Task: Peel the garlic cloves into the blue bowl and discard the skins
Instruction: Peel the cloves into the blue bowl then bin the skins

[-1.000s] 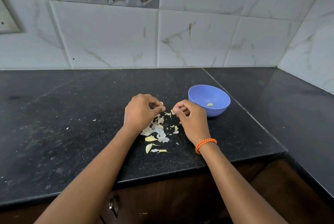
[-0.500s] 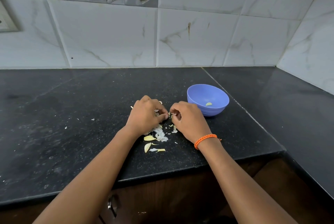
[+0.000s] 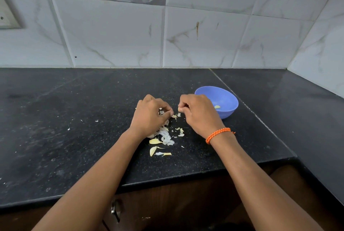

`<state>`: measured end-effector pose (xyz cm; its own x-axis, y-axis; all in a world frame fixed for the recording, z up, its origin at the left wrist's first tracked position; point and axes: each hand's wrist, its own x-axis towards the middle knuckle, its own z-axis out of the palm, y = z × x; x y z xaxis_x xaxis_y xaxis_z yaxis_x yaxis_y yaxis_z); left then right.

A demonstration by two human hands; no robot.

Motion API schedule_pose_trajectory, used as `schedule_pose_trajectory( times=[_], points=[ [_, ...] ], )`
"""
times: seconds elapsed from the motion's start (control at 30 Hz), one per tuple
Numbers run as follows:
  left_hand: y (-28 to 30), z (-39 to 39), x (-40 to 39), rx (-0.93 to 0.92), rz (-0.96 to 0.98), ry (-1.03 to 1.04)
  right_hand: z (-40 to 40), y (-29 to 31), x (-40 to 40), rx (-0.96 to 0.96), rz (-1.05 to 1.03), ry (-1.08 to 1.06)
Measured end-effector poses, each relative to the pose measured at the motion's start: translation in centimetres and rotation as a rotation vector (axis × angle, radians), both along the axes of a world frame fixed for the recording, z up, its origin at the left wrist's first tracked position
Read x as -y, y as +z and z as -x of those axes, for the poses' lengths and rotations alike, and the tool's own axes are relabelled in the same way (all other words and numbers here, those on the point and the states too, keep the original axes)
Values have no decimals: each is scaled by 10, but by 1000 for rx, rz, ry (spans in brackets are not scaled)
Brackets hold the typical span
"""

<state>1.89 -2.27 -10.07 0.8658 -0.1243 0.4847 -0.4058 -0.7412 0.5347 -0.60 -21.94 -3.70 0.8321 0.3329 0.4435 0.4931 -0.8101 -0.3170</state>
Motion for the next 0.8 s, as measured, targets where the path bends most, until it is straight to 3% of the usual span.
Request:
schedule_pose_trajectory(
  times=[0.1, 0.23, 0.47, 0.6, 0.8],
  points=[
    [1, 0, -1, 0, -3, 5, -1, 2, -5, 67, -8, -18],
    [0, -1, -3, 14, 2, 20, 8, -24, -12, -128, 171, 20],
    [1, -3, -3, 40, -1, 32, -6, -4, -4, 68, -38, -102],
    [4, -3, -5, 26, 41, 90, 6, -30, -11, -120, 176, -34],
    [2, -3, -1, 7, 85, -10, -2, -12, -3, 39, -25, -74]
  ],
)
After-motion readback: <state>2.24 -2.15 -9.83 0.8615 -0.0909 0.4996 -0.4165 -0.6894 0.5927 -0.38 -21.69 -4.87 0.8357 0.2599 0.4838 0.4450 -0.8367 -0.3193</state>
